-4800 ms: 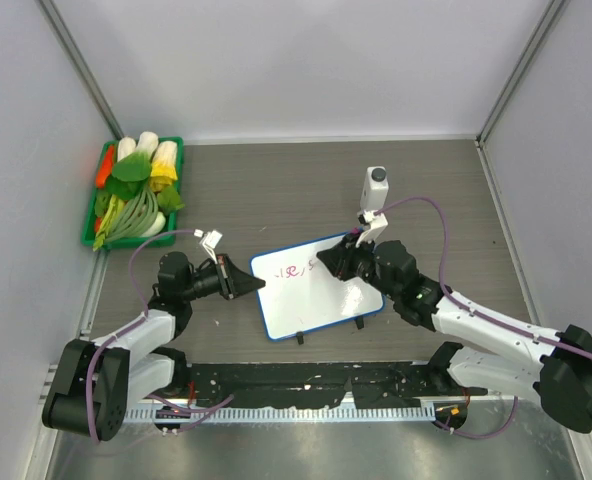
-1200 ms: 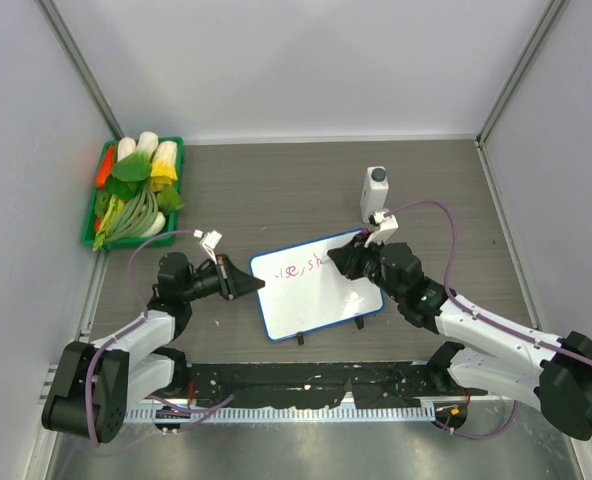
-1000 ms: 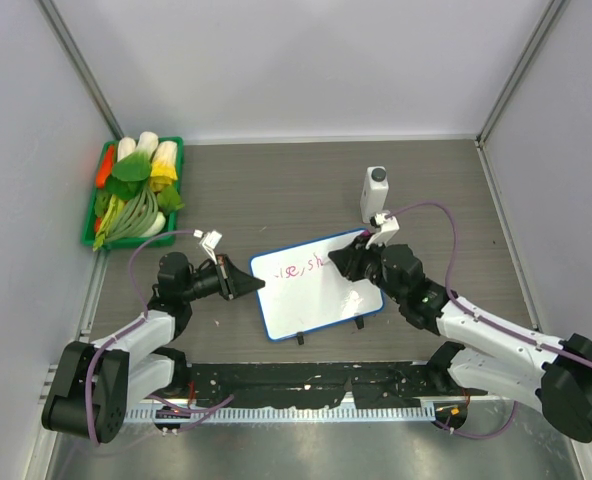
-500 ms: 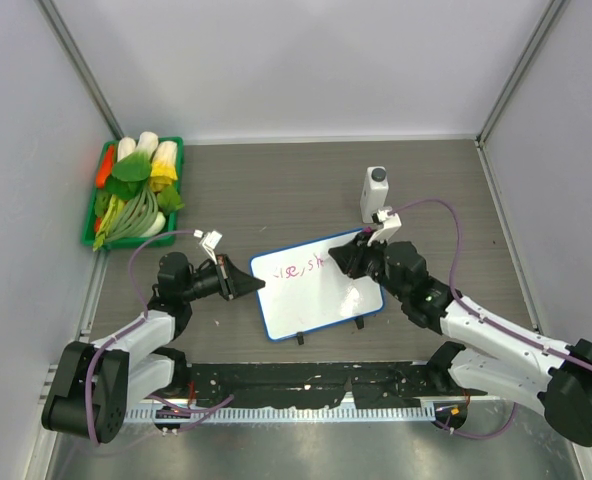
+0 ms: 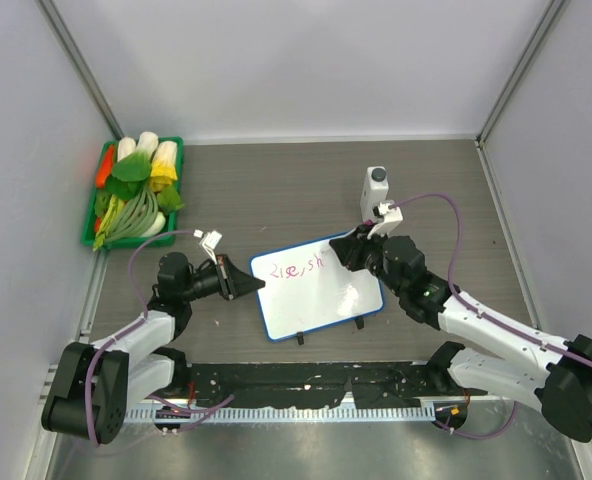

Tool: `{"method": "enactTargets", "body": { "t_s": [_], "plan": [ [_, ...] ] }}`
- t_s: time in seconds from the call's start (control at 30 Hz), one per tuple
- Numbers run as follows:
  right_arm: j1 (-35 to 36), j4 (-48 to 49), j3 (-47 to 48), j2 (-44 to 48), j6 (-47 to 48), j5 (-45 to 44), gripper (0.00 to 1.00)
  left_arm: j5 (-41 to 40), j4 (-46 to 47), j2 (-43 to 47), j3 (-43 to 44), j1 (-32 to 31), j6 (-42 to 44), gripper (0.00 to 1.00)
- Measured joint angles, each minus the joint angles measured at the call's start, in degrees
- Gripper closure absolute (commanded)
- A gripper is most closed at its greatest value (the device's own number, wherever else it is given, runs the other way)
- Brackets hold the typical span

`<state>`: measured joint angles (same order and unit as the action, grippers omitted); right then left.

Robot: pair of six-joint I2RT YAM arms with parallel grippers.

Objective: Write a sentence on the whiteboard

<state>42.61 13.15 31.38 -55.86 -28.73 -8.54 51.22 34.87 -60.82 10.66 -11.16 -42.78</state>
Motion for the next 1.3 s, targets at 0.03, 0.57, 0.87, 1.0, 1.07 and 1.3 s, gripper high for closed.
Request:
{"method": "enactTargets", "body": {
  "t_s": [0.03,0.57,0.87,1.0,1.07,1.3],
  "plan": [
    [0.0,-0.02,-0.02,-0.22,-0.04,-0.15,0.99,0.0,0.0,0.0,-0.02,0.0,0.0,1.0],
    [0.0,0.61,-1.73,-1.31,-0.15,-0.96,0.98,-0.09,-0.02,0.11,-0.07,-0.02,-0.02,1.0],
    [0.02,2.36,-3.63,-0.68,-0.72,-0.5,0.99,-0.22,-0.07,0.11,-0.13,-0.02,-0.02,1.0],
    [0.02,2.19,-4.59,0.26,-1.22,-0.35,0.98,-0.22,-0.07,0.11,-0.13,-0.02,-0.02,1.0],
    [0.02,2.08,-5.07,0.74,-1.44,-0.28,0.99,-0.22,-0.07,0.11,-0.13,-0.02,-0.02,1.0],
    [0.02,1.75,-5.68,1.38,-1.66,0.46,0.99,-0.22,-0.07,0.11,-0.13,-0.02,-0.02,1.0]
  ]
}}
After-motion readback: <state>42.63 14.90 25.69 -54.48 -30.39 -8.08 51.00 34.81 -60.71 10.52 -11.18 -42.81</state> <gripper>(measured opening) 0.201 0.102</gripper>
